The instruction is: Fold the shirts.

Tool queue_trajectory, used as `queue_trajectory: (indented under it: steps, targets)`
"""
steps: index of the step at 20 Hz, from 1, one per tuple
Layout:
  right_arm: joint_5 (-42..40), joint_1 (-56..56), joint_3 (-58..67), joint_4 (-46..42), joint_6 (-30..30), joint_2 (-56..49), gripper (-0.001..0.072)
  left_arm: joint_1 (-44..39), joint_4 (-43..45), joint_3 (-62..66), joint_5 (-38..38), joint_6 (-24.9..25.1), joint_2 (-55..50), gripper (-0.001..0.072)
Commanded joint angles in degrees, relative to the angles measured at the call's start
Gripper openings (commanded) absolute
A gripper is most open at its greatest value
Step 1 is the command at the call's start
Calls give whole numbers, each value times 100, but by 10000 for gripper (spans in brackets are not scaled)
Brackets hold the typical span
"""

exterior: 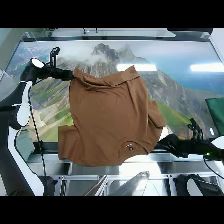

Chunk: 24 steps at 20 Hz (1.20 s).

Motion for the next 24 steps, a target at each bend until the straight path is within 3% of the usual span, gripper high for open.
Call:
queue_trajectory:
  steps: [1,8,13,14,15,19,22,24]
  targets:
    - [-470,4,-372,216,4,7,487,-13,-4,105,-225,35,-4,25]
    - [-1038,201,-610,669,-9,-111,478,160,-17,284,-568,24,22,25]
    - [-2050,1379,-608,2236,-669,-1080,473,284,-48,284,-605,-131,22,25]
    - [-2127,1537,-601,2533,-861,-1303,275,323,-48,284,-612,-179,24,25]
    - [-2144,1609,-566,2802,-1266,-1488,28,358,-52,284,-656,-216,26,25]
    - [-2256,1478,177,2566,-1451,-1613,16,614,-52,284,-1088,-400,236,23]
    - [-2227,498,1794,1381,-1270,-2116,16,984,-52,-131,-1989,-649,726,20]
    - [-2055,-103,3230,1150,-1283,-2955,16,1178,-57,-855,-2538,-933,1139,18]
